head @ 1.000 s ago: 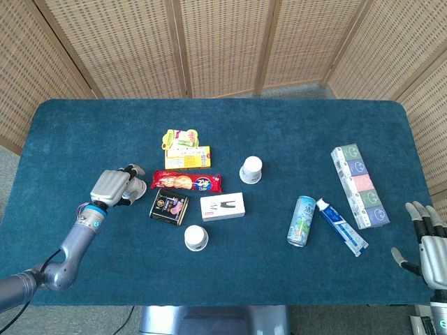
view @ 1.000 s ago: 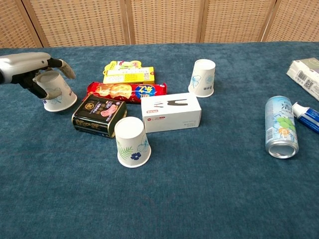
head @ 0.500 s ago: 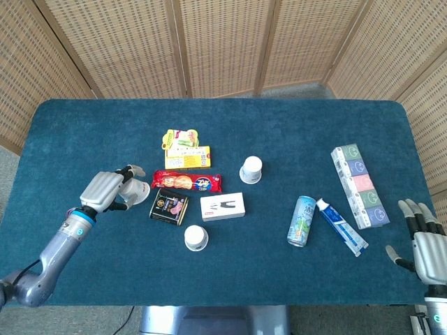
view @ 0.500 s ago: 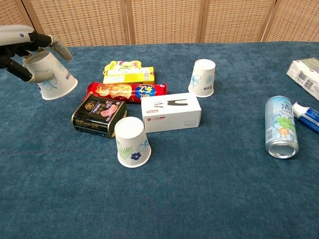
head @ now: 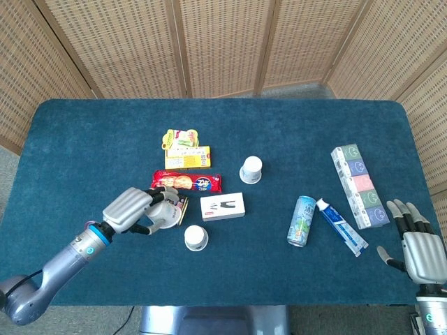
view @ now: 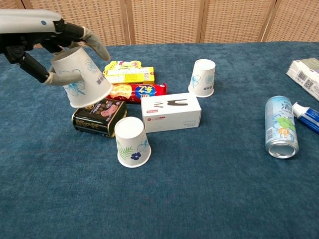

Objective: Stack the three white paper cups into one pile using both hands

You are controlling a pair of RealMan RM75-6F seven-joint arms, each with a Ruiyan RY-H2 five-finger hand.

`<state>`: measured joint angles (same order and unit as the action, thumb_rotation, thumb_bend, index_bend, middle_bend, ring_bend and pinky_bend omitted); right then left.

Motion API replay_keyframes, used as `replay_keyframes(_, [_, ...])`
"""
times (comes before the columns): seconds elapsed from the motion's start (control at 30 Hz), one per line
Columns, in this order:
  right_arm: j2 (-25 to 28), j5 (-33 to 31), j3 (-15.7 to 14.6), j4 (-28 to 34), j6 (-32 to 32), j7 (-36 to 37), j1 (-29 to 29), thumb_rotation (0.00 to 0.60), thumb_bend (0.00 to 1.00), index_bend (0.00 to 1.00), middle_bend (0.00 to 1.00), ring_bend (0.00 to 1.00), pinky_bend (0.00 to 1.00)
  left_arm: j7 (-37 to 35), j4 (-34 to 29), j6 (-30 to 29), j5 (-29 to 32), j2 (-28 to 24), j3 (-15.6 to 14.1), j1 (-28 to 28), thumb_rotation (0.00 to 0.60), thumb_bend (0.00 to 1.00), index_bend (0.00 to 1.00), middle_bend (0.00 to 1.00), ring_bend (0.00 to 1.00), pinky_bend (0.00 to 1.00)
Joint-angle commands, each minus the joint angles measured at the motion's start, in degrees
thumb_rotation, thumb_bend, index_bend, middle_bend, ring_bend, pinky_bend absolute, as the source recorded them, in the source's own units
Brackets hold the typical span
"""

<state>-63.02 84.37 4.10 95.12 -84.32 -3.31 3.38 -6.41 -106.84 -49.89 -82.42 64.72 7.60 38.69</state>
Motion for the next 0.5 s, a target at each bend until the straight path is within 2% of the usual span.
replay_keyframes(0.03, [0.03,0.16,-0.10,-0.04,-0.31,0.54,-0.20,0.599,0.28,0.00,0.00,0.00,0.19,0.46,-0.27,1.34,0.23,0.93,-0.06,1.20,0.600,0.48,0.24,0.22,0.36,0.62])
replay_keyframes(0.5, [-0.10,0.37,-0.42,-1.66,-1.57,3.12,-1.22,0.600,0.28,0.00,0.00,0.00,0.19,4.85,2.61,6.00,4.34,8.42,-0.21,6.31,0.600,0.48,0.24,0.22,0.34,0.60])
